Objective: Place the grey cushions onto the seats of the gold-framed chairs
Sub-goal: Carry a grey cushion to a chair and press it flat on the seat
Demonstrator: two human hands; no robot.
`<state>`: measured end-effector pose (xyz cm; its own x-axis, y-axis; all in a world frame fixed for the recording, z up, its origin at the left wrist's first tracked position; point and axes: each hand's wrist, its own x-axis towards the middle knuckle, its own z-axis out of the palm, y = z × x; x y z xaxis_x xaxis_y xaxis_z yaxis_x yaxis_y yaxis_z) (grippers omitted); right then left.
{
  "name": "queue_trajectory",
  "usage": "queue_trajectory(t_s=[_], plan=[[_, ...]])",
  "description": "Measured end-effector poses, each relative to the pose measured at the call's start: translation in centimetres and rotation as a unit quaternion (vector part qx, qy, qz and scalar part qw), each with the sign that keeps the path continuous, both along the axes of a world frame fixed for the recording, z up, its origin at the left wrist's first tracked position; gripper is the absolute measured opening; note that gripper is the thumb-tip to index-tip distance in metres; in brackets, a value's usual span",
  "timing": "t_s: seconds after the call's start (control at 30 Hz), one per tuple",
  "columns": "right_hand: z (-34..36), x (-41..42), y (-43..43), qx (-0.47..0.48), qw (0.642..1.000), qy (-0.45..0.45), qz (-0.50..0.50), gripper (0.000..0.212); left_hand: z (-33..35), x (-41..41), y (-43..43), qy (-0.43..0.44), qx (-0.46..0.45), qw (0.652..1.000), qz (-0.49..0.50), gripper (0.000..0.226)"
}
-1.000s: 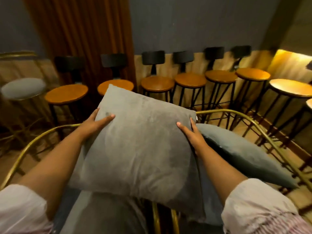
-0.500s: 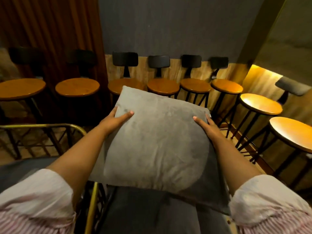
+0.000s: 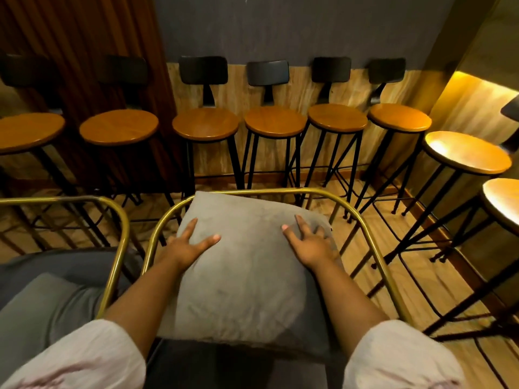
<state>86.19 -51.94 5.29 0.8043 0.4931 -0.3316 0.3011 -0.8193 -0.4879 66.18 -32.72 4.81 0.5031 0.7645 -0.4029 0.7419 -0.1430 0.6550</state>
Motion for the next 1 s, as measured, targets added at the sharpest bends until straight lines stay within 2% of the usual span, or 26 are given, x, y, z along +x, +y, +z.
queue_trajectory(t_s=[0.3, 0.47, 0.63, 0.73, 0.9, 1.0], plan=[[-2.7, -5.4, 5.4, -0.023, 0.996, -0.068, 0.060, 0.077, -5.9, -4.1, 3.0, 0.048, -0.078, 0.993, 0.077, 0.084], [-1.1, -5.5, 5.5, -0.051, 0.994, -0.033, 0.088, 0.082, -5.4, -4.9, 2.4, 0.062, -0.043, 0.993, 0.089, 0.076], [2.6, -5.5, 5.6, -0.044, 0.991, -0.076, 0.105, 0.078, -3.7, -5.2, 1.1, 0.074, 0.034, 0.996, 0.031, 0.067], [4.2, -6.5, 6.5, -0.062, 0.980, -0.116, 0.150, 0.073, -2.9, -5.4, 0.3, 0.071, 0.027, 0.997, 0.001, 0.067], [4.9, -8.9, 7.5, -0.103, 0.958, -0.130, 0.233, 0.073, -2.8, -6.0, -0.5, 0.080, -0.005, 0.996, -0.035, 0.070], [5.2, -9.9, 7.9, -0.119, 0.949, -0.134, 0.260, 0.073, -2.0, -6.5, -1.4, 0.061, -0.004, 0.997, -0.040, 0.062]])
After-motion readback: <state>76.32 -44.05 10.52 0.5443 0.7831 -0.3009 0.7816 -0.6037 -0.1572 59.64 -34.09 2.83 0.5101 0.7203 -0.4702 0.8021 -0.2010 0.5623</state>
